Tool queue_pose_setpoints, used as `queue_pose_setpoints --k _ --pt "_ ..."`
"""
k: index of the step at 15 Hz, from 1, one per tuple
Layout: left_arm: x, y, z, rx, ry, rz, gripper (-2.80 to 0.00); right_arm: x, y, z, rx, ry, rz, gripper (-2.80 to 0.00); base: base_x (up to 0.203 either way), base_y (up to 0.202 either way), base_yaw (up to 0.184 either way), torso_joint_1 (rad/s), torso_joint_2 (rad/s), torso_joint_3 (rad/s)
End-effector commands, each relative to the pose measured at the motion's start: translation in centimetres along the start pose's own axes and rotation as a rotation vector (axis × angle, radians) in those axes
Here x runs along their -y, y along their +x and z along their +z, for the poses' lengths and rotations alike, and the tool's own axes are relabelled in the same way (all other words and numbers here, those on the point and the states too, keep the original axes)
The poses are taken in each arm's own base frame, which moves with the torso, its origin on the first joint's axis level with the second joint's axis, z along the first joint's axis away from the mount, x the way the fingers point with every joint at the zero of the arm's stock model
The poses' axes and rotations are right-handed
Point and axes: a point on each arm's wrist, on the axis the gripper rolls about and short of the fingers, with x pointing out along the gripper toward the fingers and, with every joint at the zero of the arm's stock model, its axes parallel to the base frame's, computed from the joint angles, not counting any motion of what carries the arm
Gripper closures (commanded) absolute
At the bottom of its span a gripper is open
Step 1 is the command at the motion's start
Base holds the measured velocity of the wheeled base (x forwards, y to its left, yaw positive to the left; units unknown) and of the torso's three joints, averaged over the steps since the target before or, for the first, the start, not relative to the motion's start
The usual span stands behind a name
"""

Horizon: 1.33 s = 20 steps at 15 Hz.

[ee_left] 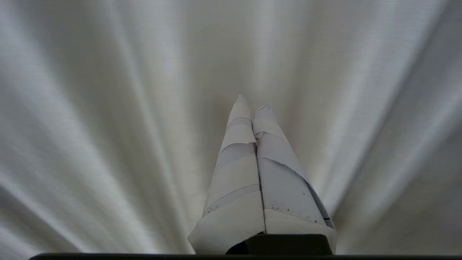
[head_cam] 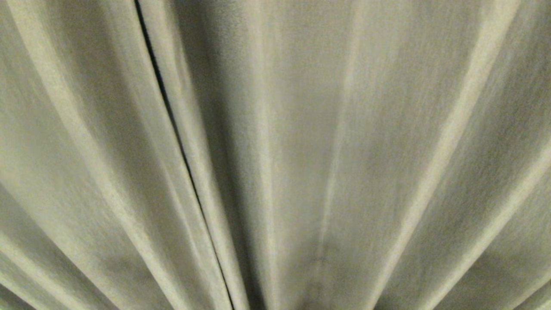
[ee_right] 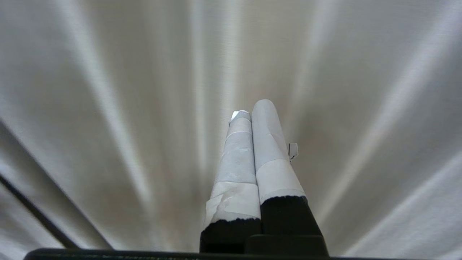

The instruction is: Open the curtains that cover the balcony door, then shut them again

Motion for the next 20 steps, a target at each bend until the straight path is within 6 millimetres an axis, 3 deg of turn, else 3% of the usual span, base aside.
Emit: queue_pose_setpoints --k 1,7,20 --pt "0.0 0.0 0.0 0.001 0.0 0.001 0.0 0.0 0.0 -0.01 -0.001 -0.001 0.001 0.0 0.0 0.191 0.002 -0.002 0.0 0.002" --pt "0.0 0.0 0.0 0.001 0.002 0.001 0.0 0.0 0.0 -0.01 -0.001 -0.001 0.001 0.0 0.0 0.156 0.002 0.0 0.0 0.003" --pt "0.0 0.0 0.0 0.001 0.002 0.001 0.0 0.0 0.0 0.01 0.001 -0.001 0.001 0.0 0.0 0.0 0.0 0.0 0.0 0.0"
